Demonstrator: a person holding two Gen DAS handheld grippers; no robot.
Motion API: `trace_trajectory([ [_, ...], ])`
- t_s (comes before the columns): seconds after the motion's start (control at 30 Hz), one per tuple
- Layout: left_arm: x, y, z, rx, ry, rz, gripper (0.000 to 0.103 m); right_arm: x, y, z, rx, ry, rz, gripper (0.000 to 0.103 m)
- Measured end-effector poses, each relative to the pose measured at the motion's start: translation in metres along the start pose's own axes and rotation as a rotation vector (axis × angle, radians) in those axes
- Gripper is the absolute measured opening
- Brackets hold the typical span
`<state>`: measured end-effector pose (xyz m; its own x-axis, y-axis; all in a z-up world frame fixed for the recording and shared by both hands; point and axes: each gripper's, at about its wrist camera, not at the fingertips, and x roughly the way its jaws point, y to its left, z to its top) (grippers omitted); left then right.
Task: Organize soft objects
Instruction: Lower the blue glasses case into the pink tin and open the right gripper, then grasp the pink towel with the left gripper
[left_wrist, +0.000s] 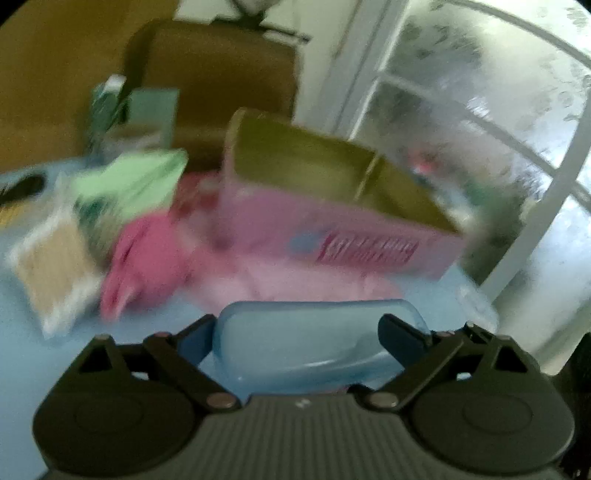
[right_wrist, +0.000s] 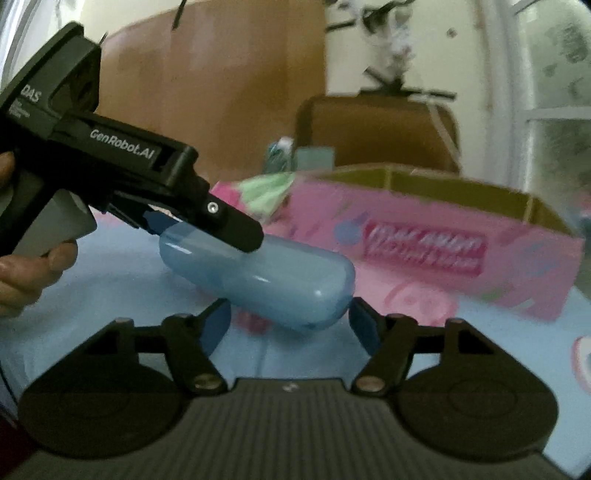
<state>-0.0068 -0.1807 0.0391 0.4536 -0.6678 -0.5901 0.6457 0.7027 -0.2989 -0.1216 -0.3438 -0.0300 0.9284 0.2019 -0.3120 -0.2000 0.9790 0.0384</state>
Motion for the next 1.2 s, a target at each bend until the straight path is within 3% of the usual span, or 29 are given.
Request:
trace_trajectory([
  [0.2, 0.029, -0.040, 0.064, 0.138, -0.118, -0.009, 0.099, 0.008, -0.036, 0.040, -0.015, -0.087, -0.143, 0.073],
  [0.33, 0.066, -0.054, 0.091, 0.156, -0.150, -0.007, 0.101, 0.035, -0.069, 0.059, 0.034, -0.066, -0.243, 0.073],
  [0.43, 0.088, -0.055, 0.095, 0.146, -0.121, 0.045, 0.101, 0.049, -0.086, 0.059, 0.094, -0.018, -0.282, 0.078],
  [0.57, 0.069, -0.035, 0.076, 0.090, -0.120, 0.025, 0.101, 0.029, -0.078, 0.051, 0.123, -0.085, -0.310, 0.078],
  [0.67, 0.028, -0.011, 0.053, 0.065, -0.175, 0.020, 0.101, 0.013, -0.068, 0.047, 0.174, -0.124, -0.267, 0.073],
  [0.73, -0.002, 0.010, 0.034, 0.034, -0.198, 0.029, 0.101, 0.010, -0.058, 0.045, 0.206, -0.114, -0.186, 0.061],
  [0.83, -0.041, 0.044, 0.006, -0.046, -0.218, 0.065, 0.099, 0.028, -0.028, 0.045, 0.186, -0.026, -0.051, 0.045],
  [0.97, -0.078, 0.088, -0.024, -0.163, -0.213, 0.118, 0.098, 0.055, 0.017, 0.050, 0.115, 0.041, 0.068, 0.043],
  [1.07, -0.098, 0.109, -0.041, -0.220, -0.215, 0.135, 0.098, 0.079, 0.046, 0.063, 0.040, 0.068, 0.097, 0.045],
  [1.2, -0.108, 0.124, -0.047, -0.299, -0.221, 0.102, 0.094, 0.122, 0.066, 0.078, 0.000, 0.145, 0.117, 0.045],
])
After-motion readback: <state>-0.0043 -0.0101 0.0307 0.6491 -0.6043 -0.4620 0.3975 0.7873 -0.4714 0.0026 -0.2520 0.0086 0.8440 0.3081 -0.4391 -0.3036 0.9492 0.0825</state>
